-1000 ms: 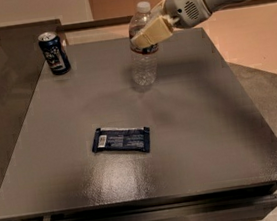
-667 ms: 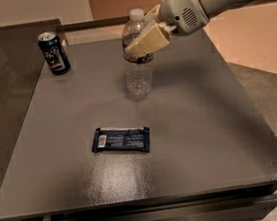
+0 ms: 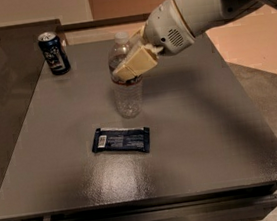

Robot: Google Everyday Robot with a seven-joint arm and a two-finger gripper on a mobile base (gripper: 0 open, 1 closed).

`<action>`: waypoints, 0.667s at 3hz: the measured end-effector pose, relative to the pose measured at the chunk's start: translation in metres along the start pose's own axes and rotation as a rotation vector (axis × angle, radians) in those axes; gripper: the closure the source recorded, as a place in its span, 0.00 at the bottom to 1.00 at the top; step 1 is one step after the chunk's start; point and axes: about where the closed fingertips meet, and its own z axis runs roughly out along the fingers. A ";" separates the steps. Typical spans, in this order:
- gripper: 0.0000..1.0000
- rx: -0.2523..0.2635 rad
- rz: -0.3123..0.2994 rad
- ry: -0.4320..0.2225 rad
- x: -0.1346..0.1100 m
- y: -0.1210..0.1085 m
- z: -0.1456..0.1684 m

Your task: Move water bottle near rxbar blueberry

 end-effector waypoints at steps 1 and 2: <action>0.82 -0.007 -0.013 0.013 0.002 0.010 0.011; 0.59 0.006 -0.028 0.036 0.004 0.015 0.018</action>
Offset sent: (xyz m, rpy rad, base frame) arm -0.0157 0.0155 -0.0226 -0.0698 -0.0400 -0.0042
